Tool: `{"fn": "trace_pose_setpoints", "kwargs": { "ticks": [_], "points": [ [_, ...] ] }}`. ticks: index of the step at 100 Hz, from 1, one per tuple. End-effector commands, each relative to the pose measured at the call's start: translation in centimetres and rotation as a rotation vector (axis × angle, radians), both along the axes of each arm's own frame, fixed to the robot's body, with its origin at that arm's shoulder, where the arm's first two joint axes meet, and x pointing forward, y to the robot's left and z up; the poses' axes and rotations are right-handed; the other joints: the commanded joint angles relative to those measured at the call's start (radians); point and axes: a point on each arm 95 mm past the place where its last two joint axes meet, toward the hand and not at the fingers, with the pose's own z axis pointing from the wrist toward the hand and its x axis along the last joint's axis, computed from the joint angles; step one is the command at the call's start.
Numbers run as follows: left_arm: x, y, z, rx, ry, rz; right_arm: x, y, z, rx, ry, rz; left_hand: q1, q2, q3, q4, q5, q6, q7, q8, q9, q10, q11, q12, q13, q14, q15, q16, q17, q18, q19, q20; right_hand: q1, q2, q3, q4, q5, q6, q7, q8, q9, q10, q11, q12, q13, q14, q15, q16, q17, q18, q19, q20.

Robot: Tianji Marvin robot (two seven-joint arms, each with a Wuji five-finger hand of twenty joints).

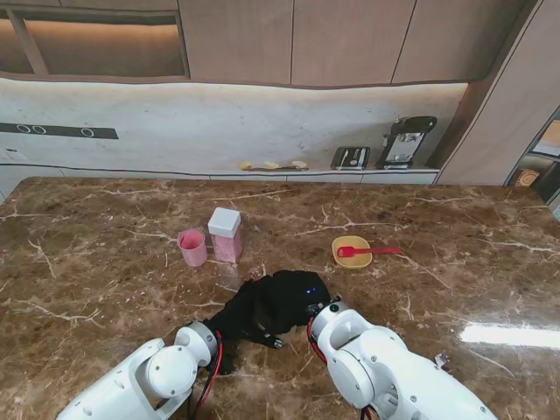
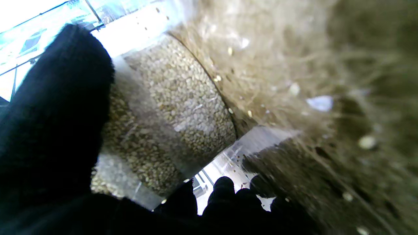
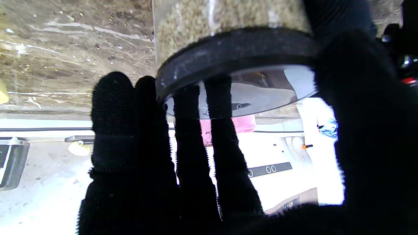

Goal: Measure grain into the airtight container

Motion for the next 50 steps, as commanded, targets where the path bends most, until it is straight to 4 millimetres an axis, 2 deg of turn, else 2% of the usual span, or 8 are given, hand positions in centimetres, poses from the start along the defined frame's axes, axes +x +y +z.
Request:
{"fn": "trace_pose_setpoints", "kwargs": {
  "ticks": [1, 15, 21, 33, 38, 40, 42, 50],
  "points": [
    [-1.17, 0.52, -2.78, 0.059, 0.078, 0.016, -1.22, 0.59, -1.74, -0.016, 0.070, 0.037, 0.036, 0.209, 0.183, -0.003, 0.130, -0.092, 0.152, 0.037, -0.008, -0.022, 0.011, 0.035, 0.010, 0.194, 0.019, 0.023, 0.124, 0.351, 0.171, -0.045, 0.224, 0.083, 0.342, 0.014, 0.078, -0.080, 0.156, 0.039, 0.114, -0.125, 0.130, 0.098, 0.101, -0.187, 0.103, 0.056, 0.025, -0.101, 0.043, -0.022],
    [-1.11, 0.47, -3.15, 0.028, 0.083, 0.054, -1.12, 0.47, -1.76, -0.026, 0.105, 0.097, 0.193, 0.264, 0.137, -0.057, 0.221, -0.122, 0.235, 0.048, -0.004, -0.044, 0.026, 0.101, 0.015, 0.177, 0.025, 0.066, 0.124, 0.344, 0.176, -0.022, 0.396, 0.088, 0.387, -0.030, 0.056, -0.074, 0.145, 0.027, 0.099, -0.122, 0.086, 0.102, 0.075, -0.158, 0.057, 0.086, -0.016, -0.097, 0.011, -0.020],
    [-1.09, 0.51, -3.18, 0.026, 0.079, 0.062, -1.08, 0.41, -1.80, -0.026, 0.118, 0.120, 0.245, 0.283, 0.113, -0.051, 0.245, -0.133, 0.258, 0.046, -0.002, -0.051, 0.034, 0.126, 0.018, 0.172, 0.028, 0.080, 0.124, 0.344, 0.182, -0.012, 0.425, 0.078, 0.439, -0.037, 0.047, -0.072, 0.135, 0.007, 0.083, -0.125, 0.085, 0.079, 0.062, -0.156, 0.017, 0.101, -0.059, -0.079, 0.056, -0.174],
    [-1.04, 0.64, -3.20, 0.028, 0.072, 0.068, -1.09, 0.34, -1.86, -0.023, 0.146, 0.166, 0.294, 0.313, 0.116, -0.044, 0.272, -0.141, 0.284, 0.044, 0.004, -0.056, 0.043, 0.144, 0.020, 0.167, 0.033, 0.099, 0.122, 0.344, 0.192, 0.004, 0.436, 0.077, 0.544, -0.028, 0.008, -0.069, 0.104, -0.020, 0.026, -0.137, 0.071, -0.025, -0.019, -0.158, -0.074, 0.067, -0.173, -0.059, 0.030, -0.251],
    [-1.03, 0.68, -3.20, 0.027, 0.072, 0.070, -1.16, 0.25, -1.83, -0.032, 0.163, 0.190, 0.296, 0.317, 0.119, -0.044, 0.275, -0.141, 0.285, 0.043, 0.007, -0.055, 0.045, 0.145, 0.022, 0.167, 0.034, 0.102, 0.123, 0.346, 0.193, 0.006, 0.418, 0.104, 0.562, 0.018, -0.027, -0.063, 0.068, -0.046, -0.018, -0.142, 0.047, -0.062, -0.113, -0.171, -0.124, 0.005, -0.245, -0.070, -0.101, -0.184],
    [-1.03, 0.69, -3.20, 0.027, 0.072, 0.071, -1.20, 0.19, -1.78, -0.038, 0.173, 0.200, 0.294, 0.316, 0.117, -0.045, 0.275, -0.141, 0.285, 0.042, 0.008, -0.054, 0.046, 0.146, 0.022, 0.166, 0.035, 0.103, 0.123, 0.346, 0.194, 0.007, 0.400, 0.131, 0.555, 0.085, -0.049, -0.059, 0.045, -0.061, -0.045, -0.145, 0.030, -0.075, -0.172, -0.176, -0.139, -0.071, -0.278, -0.085, -0.231, -0.031],
    [-1.04, 0.70, -3.20, 0.026, 0.072, 0.071, -1.27, 0.13, -1.72, -0.044, 0.184, 0.210, 0.294, 0.317, 0.117, -0.045, 0.273, -0.140, 0.283, 0.041, 0.007, -0.053, 0.046, 0.146, 0.023, 0.166, 0.035, 0.105, 0.123, 0.347, 0.195, 0.009, 0.391, 0.141, 0.546, 0.105, -0.068, -0.060, 0.027, -0.070, -0.066, -0.150, 0.013, -0.084, -0.220, -0.178, -0.165, -0.100, -0.321, -0.087, -0.302, 0.030],
    [-1.04, 0.76, -3.24, 0.025, 0.071, 0.070, -1.43, -0.18, -1.35, -0.074, 0.188, 0.249, 0.293, 0.317, 0.115, -0.046, 0.272, -0.139, 0.285, 0.040, 0.008, -0.054, 0.047, 0.145, 0.022, 0.164, 0.036, 0.110, 0.122, 0.346, 0.198, 0.014, 0.334, 0.113, 0.542, 0.114, -0.117, -0.060, -0.048, -0.108, -0.137, -0.163, -0.072, -0.130, -0.368, -0.184, -0.276, -0.180, -0.476, -0.088, -0.435, 0.061]
  ]
}}
